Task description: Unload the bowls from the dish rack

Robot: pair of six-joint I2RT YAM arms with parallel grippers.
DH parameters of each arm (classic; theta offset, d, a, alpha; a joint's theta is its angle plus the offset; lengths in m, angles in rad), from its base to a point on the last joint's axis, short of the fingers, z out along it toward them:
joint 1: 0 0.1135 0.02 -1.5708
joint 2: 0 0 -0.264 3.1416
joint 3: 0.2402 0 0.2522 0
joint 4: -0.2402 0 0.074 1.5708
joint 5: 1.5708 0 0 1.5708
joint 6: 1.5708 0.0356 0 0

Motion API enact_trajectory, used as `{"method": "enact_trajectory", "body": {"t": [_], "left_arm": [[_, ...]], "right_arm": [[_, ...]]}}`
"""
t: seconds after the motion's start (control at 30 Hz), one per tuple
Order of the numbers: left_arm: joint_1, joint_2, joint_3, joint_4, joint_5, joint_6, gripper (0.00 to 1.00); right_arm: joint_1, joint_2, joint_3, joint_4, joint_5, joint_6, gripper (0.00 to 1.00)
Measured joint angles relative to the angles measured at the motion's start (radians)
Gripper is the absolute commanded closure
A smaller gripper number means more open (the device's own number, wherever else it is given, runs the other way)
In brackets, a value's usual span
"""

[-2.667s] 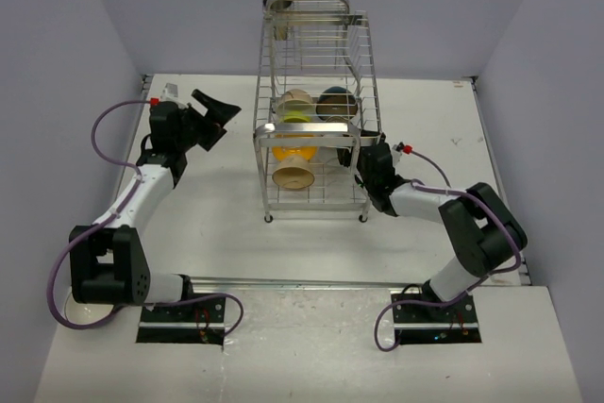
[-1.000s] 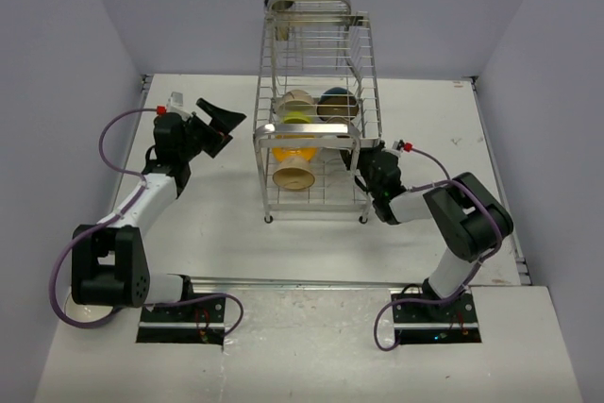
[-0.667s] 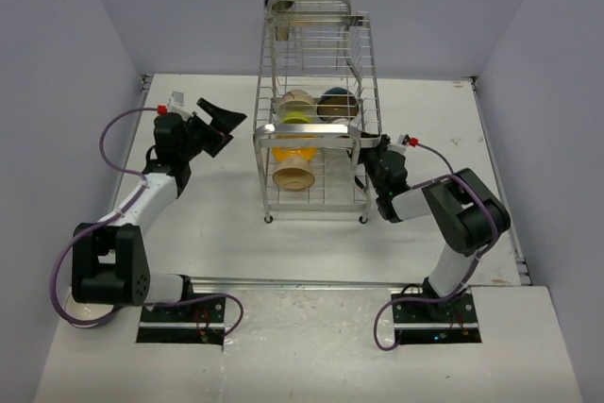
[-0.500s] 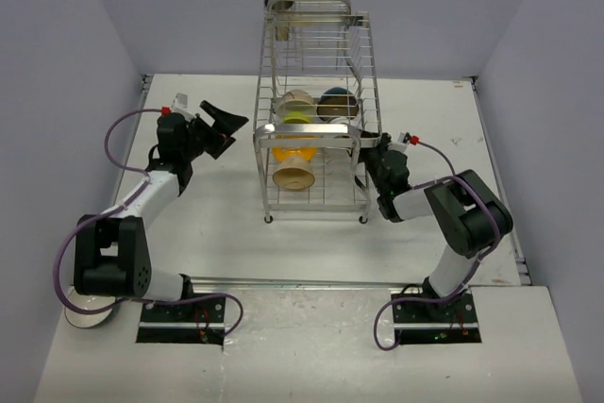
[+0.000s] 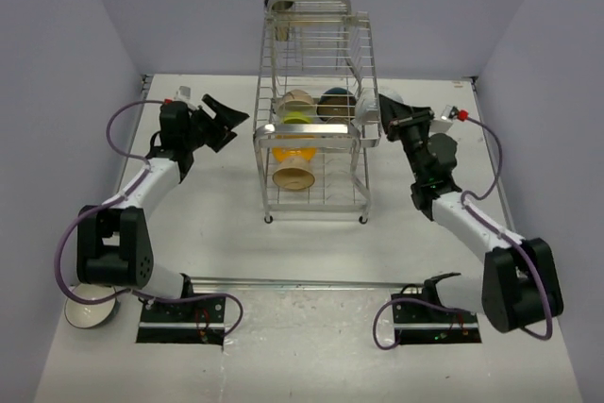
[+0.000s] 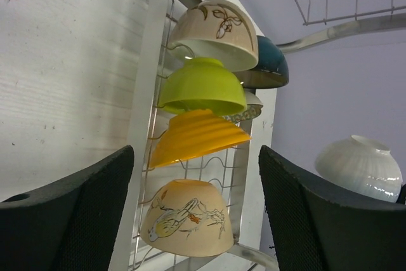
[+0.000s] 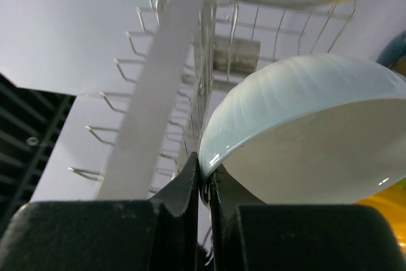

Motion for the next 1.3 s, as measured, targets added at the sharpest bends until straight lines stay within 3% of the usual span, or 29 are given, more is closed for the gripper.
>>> {"method": "enact_trajectory", "body": {"t": [0.27, 0.47, 0.5, 0.63, 0.87, 1.07, 1.3], "left_arm": [[-0.058, 0.028, 0.12, -0.043, -0.027, -0.079, 0.29], [-0.142, 0.026, 0.096, 0.006, -0.106, -0.253, 0.19], [-0.158, 0.022, 0.09, 0.011, -0.121, -0.273, 0.11], [-0.21, 0.014, 0.087, 0.03, -0.175, -0.352, 0.0], [-0.227, 0.039, 0.096, 0.022, -0.179, -0.396, 0.0], [-0.227, 0.085, 0.201, -0.104, -0.181, -0.36, 0.0], [-0.227, 0.09, 0.211, -0.113, -0.167, -0.377, 0.08]], "right_arm": [[-0.252, -0.218, 0.213, -0.68, 0.031, -0.339, 1.0], [-0.348, -0.228, 0.257, -0.966, 0.071, -0.511, 1.0], [-0.362, -0.208, 0.268, -1.007, 0.071, -0.529, 1.0], [-0.41, -0.09, 0.324, -1.135, 0.054, -0.585, 1.0], [-0.509, 0.175, 0.568, -1.328, -0.024, -0.658, 1.0], [-0.537, 0.408, 0.882, -1.527, -0.052, -0.729, 1.0], [-0.538, 0.575, 1.062, -1.742, -0.061, -0.782, 1.0]]}}
